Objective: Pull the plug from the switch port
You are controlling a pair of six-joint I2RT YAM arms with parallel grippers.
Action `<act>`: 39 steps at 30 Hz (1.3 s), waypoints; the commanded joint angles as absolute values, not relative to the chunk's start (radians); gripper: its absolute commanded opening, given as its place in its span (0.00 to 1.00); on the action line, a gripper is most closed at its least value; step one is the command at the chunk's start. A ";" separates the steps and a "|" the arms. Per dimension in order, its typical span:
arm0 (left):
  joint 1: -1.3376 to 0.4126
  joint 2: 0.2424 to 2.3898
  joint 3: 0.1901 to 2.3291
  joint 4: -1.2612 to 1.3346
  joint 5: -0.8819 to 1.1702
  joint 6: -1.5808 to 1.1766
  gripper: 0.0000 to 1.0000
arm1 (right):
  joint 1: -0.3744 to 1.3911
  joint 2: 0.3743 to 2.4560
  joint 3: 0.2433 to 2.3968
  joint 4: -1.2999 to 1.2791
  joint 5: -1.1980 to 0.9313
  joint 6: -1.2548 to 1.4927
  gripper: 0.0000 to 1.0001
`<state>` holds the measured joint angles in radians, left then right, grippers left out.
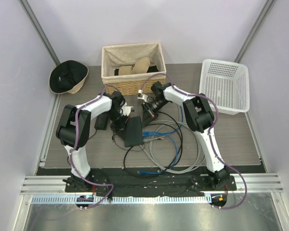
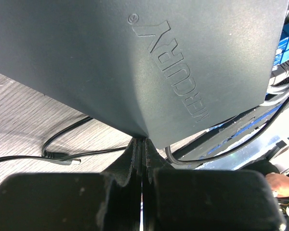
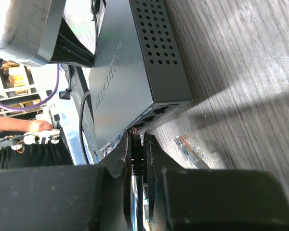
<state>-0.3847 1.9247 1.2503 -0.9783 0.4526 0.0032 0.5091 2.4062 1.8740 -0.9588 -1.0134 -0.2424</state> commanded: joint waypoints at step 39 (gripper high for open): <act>-0.408 2.068 1.178 -0.788 0.252 0.046 0.00 | 0.387 2.407 1.922 -1.502 -1.118 -0.845 0.01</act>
<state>-0.3859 1.9461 1.2469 -1.0153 0.5270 -0.0154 0.4252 2.4031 1.9507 -1.2797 -0.9741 -0.6800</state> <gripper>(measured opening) 0.011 0.153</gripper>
